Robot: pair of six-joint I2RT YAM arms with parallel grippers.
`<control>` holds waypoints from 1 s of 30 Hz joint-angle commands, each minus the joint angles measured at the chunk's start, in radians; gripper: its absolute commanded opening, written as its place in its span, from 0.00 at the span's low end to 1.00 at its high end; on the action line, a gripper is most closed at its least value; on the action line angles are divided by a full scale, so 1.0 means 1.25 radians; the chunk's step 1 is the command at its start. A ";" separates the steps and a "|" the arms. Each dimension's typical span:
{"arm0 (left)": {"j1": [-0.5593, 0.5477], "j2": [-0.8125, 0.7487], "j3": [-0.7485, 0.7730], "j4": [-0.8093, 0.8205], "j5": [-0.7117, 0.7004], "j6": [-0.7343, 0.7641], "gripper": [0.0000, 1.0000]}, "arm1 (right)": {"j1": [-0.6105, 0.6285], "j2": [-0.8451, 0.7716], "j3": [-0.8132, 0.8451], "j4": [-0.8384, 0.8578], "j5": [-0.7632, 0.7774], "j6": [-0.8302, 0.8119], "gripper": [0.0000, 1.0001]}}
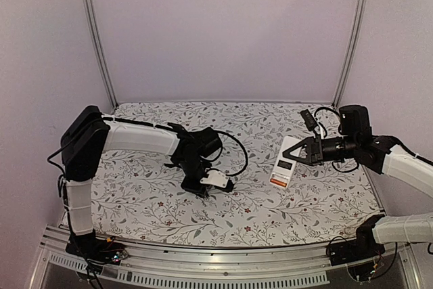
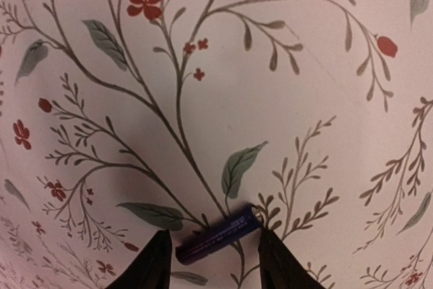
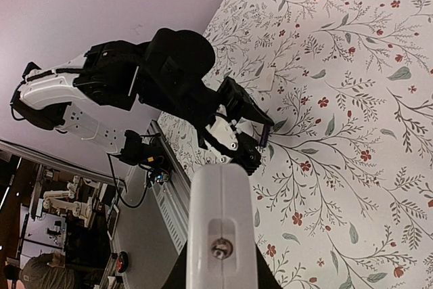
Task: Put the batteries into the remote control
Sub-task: Pick up the battery from the center of the board, then place the battery in the battery compartment.
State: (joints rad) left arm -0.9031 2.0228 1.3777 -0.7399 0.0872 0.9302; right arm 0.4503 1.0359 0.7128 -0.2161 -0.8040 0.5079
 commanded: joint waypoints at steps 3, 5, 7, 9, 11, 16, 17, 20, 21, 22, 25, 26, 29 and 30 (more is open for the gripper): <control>-0.028 0.044 0.028 -0.029 -0.017 0.001 0.36 | -0.005 0.003 -0.002 0.019 -0.014 -0.005 0.00; -0.031 0.045 0.030 -0.038 -0.017 -0.011 0.31 | -0.005 0.003 -0.002 0.017 -0.015 -0.005 0.00; -0.033 0.039 0.028 -0.047 -0.009 -0.028 0.26 | -0.006 0.002 -0.003 0.014 -0.015 -0.006 0.00; -0.037 0.034 0.020 -0.050 0.000 -0.055 0.20 | -0.007 0.001 -0.003 0.011 -0.015 -0.007 0.00; -0.038 0.035 0.009 -0.051 0.005 -0.079 0.14 | -0.009 0.003 -0.003 0.009 -0.016 -0.009 0.00; -0.043 -0.009 -0.034 -0.013 0.033 -0.159 0.03 | -0.009 0.012 -0.001 0.001 -0.017 -0.010 0.00; -0.043 -0.033 -0.048 0.008 0.039 -0.178 0.01 | -0.008 0.014 0.001 -0.006 -0.017 -0.009 0.00; -0.042 -0.125 -0.082 0.073 0.062 -0.229 0.00 | -0.008 0.029 0.013 -0.026 -0.030 -0.012 0.00; -0.043 -0.164 -0.099 0.098 0.067 -0.245 0.00 | -0.009 0.033 0.017 -0.035 -0.036 -0.015 0.00; -0.044 -0.203 -0.112 0.128 0.065 -0.265 0.00 | -0.008 0.041 0.021 -0.041 -0.044 -0.016 0.00; -0.043 -0.320 -0.147 0.233 0.086 -0.324 0.00 | -0.008 0.059 0.030 -0.044 -0.073 -0.015 0.00; -0.043 -0.356 -0.154 0.250 0.084 -0.348 0.00 | -0.009 0.070 0.034 -0.045 -0.084 -0.012 0.00; -0.044 -0.438 -0.172 0.336 0.054 -0.453 0.00 | -0.003 0.090 0.047 -0.047 -0.102 -0.004 0.00; -0.045 -0.458 -0.175 0.353 0.045 -0.484 0.00 | -0.001 0.095 0.051 -0.046 -0.109 -0.002 0.00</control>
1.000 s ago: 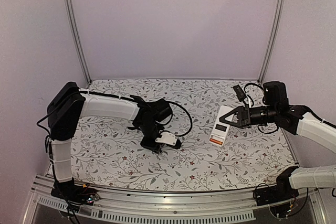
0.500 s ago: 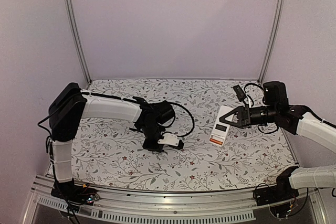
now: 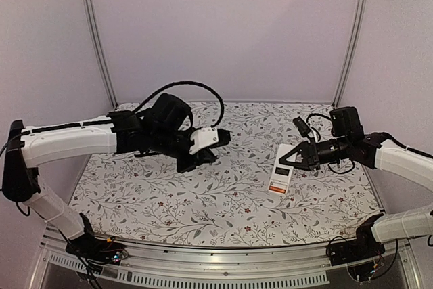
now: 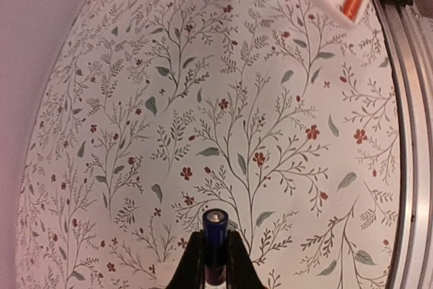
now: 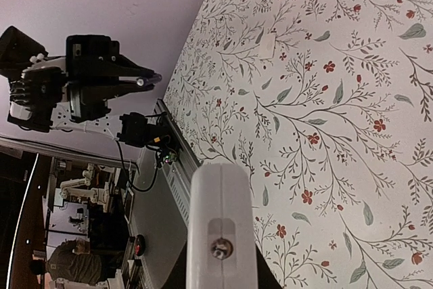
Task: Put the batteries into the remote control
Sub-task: Place the battery in the battery compartment.
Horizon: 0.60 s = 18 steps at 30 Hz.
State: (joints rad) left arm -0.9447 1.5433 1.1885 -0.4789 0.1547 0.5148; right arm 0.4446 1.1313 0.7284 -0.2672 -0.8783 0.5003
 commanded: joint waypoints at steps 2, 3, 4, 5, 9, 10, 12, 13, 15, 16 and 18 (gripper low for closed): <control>-0.015 -0.105 -0.030 0.186 -0.046 -0.239 0.00 | 0.012 0.029 0.050 -0.006 -0.057 0.007 0.00; -0.015 -0.115 -0.028 0.181 -0.009 -0.248 0.00 | 0.017 0.042 0.056 -0.005 -0.056 0.010 0.00; -0.017 -0.123 -0.028 0.178 0.035 -0.254 0.00 | 0.026 0.052 0.062 -0.004 -0.057 0.012 0.00; -0.018 -0.128 -0.029 0.190 0.064 -0.275 0.00 | 0.035 0.060 0.071 -0.004 -0.058 0.016 0.00; -0.036 -0.132 -0.027 0.216 0.160 -0.286 0.00 | 0.079 0.114 0.104 0.014 -0.057 0.039 0.00; -0.044 -0.130 -0.032 0.230 0.179 -0.278 0.00 | 0.087 0.124 0.107 0.032 -0.058 0.054 0.00; -0.074 -0.122 -0.043 0.260 0.176 -0.254 0.00 | 0.101 0.146 0.109 0.081 -0.064 0.100 0.00; -0.090 -0.115 -0.046 0.275 0.159 -0.245 0.00 | 0.108 0.159 0.112 0.099 -0.065 0.124 0.00; -0.116 -0.095 -0.043 0.291 0.159 -0.224 0.00 | 0.124 0.174 0.119 0.129 -0.063 0.155 0.00; -0.127 -0.084 -0.041 0.299 0.158 -0.218 0.00 | 0.130 0.183 0.121 0.145 -0.062 0.166 0.00; -0.142 -0.064 -0.040 0.312 0.174 -0.214 0.00 | 0.141 0.195 0.122 0.175 -0.063 0.191 0.00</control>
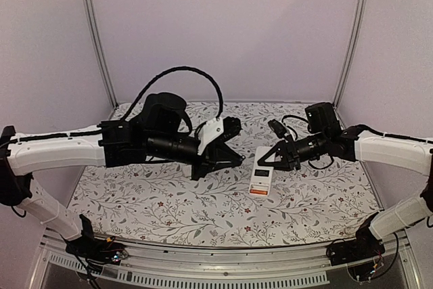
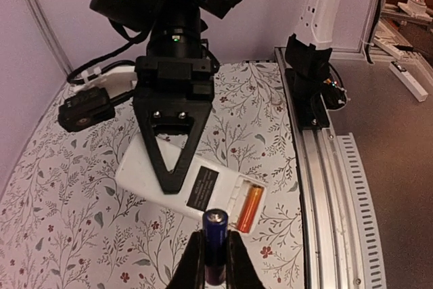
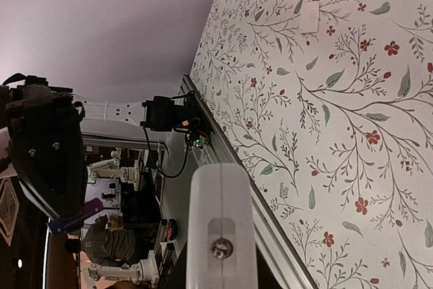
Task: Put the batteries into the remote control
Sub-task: Place the battery in the battery compartment.
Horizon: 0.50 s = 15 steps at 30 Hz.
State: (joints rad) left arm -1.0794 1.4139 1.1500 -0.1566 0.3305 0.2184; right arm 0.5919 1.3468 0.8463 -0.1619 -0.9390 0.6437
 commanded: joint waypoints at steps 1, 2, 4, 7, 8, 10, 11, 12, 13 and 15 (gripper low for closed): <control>-0.039 0.051 -0.008 0.060 0.035 0.024 0.00 | 0.027 0.028 0.027 0.111 -0.015 0.092 0.00; -0.046 0.060 -0.006 0.063 0.032 0.030 0.00 | 0.031 0.033 0.027 0.119 -0.014 0.103 0.00; -0.059 0.078 0.003 0.059 0.022 0.048 0.01 | 0.040 0.040 0.026 0.140 -0.015 0.117 0.00; -0.074 0.105 0.016 0.053 0.009 0.067 0.01 | 0.049 0.047 0.024 0.161 -0.014 0.134 0.00; -0.079 0.114 0.022 0.048 0.007 0.075 0.01 | 0.050 0.049 0.024 0.166 -0.015 0.138 0.00; -0.085 0.129 0.033 0.041 0.001 0.085 0.01 | 0.053 0.051 0.023 0.172 -0.018 0.146 0.00; -0.086 0.135 0.038 0.038 0.000 0.089 0.02 | 0.054 0.052 0.024 0.175 -0.018 0.149 0.00; -0.087 0.141 0.039 0.035 -0.001 0.091 0.02 | 0.053 0.053 0.024 0.178 -0.019 0.152 0.00; -0.087 0.144 0.041 0.035 -0.002 0.094 0.02 | 0.053 0.053 0.024 0.180 -0.021 0.154 0.00; -0.089 0.148 0.041 0.034 -0.007 0.099 0.02 | 0.054 0.054 0.024 0.186 -0.026 0.159 0.00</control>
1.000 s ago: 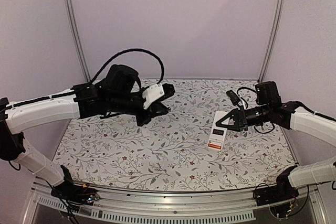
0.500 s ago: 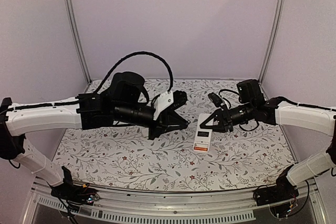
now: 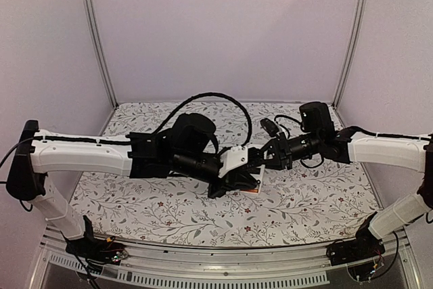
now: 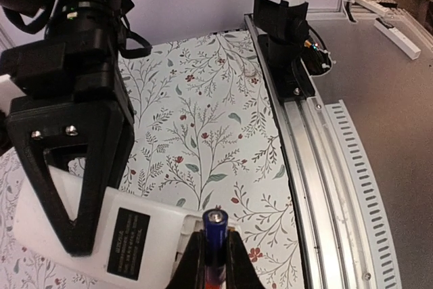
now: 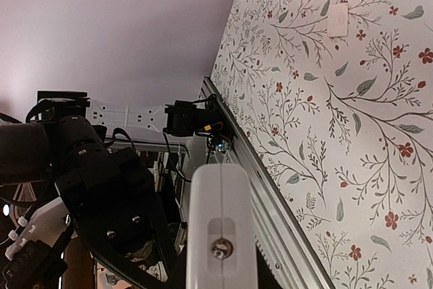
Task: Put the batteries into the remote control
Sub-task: Place the battery in the battery compartment.
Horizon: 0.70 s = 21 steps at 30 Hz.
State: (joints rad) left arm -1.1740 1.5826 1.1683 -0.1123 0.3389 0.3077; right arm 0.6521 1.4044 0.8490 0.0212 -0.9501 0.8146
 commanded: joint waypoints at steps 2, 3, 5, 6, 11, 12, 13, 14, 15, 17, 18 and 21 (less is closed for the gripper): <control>-0.013 0.020 0.028 -0.003 -0.023 0.034 0.02 | 0.005 0.009 0.022 0.045 -0.020 0.026 0.00; -0.013 0.021 0.030 -0.004 -0.028 0.038 0.02 | 0.006 0.009 0.021 0.046 -0.021 0.029 0.00; -0.014 0.025 0.030 -0.010 -0.039 0.048 0.02 | 0.006 0.009 0.020 0.049 -0.023 0.031 0.00; -0.014 0.026 0.030 -0.014 -0.044 0.053 0.02 | 0.005 0.010 0.019 0.051 -0.025 0.032 0.00; -0.014 0.035 0.030 -0.033 -0.065 0.076 0.02 | 0.006 0.008 0.014 0.055 -0.028 0.035 0.00; -0.014 0.037 0.029 -0.035 -0.072 0.079 0.03 | 0.006 0.007 0.014 0.055 -0.028 0.036 0.00; -0.014 0.038 0.029 -0.037 -0.077 0.084 0.03 | 0.005 0.007 0.012 0.057 -0.028 0.036 0.00; -0.014 0.037 0.029 -0.039 -0.082 0.087 0.04 | 0.005 0.007 0.011 0.057 -0.029 0.036 0.00; -0.015 0.038 0.030 -0.043 -0.087 0.089 0.05 | 0.006 0.007 0.010 0.058 -0.029 0.036 0.00; -0.016 0.040 0.033 -0.058 -0.099 0.101 0.05 | 0.005 0.006 0.008 0.058 -0.030 0.038 0.00; -0.018 0.041 0.035 -0.066 -0.109 0.109 0.06 | 0.005 0.006 0.008 0.058 -0.030 0.038 0.00; -0.023 0.043 0.040 -0.092 -0.128 0.125 0.06 | 0.005 0.007 0.007 0.058 -0.031 0.039 0.00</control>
State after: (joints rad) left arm -1.1843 1.6115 1.1980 -0.1482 0.2394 0.4225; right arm 0.6537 1.4094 0.8497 0.0544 -0.9596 0.8497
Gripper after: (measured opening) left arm 0.075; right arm 0.144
